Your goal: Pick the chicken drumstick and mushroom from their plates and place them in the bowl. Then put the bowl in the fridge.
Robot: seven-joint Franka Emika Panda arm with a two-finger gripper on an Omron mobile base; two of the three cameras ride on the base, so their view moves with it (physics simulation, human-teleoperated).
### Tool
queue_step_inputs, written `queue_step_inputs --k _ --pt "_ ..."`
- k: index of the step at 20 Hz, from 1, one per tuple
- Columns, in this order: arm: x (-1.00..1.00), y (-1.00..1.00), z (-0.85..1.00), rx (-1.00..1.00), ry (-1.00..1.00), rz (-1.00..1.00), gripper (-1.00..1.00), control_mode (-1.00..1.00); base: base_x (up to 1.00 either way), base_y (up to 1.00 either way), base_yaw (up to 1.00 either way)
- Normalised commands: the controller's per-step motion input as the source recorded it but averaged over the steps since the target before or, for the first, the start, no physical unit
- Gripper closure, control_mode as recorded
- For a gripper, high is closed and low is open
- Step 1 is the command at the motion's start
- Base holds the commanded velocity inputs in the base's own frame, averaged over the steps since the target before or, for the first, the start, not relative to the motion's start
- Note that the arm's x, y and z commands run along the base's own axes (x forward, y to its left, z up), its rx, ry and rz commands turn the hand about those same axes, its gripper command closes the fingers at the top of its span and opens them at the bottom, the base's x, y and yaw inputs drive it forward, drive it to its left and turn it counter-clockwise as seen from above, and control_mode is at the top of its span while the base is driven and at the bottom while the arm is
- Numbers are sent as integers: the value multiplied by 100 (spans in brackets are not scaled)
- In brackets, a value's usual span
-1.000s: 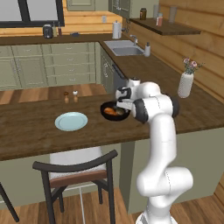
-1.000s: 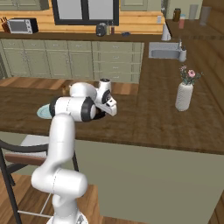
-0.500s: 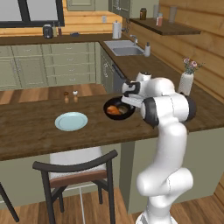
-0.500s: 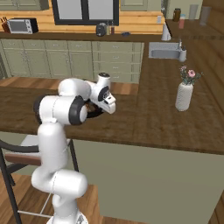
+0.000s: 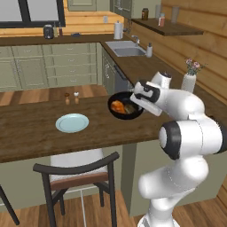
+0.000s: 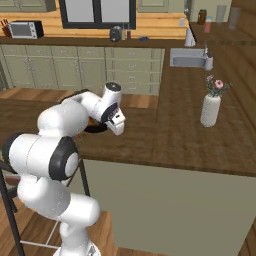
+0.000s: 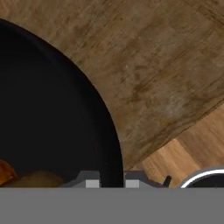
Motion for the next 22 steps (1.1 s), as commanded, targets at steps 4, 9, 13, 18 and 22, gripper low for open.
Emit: queue_step_inputs --k 4,9,13,18,22 --pt "-100 17 27 18 0 -36 100 -100 0 0 0" --pt "-91 10 57 19 9 -33 100 -100 0 0 0" --pt "-100 0 54 18 7 -28 100 -100 0 0 0" --pt "-100 10 38 4 14 -30 100 -100 0 0 0" --pt "-100 28 3 0 9 -32 100 -100 0 0 0"
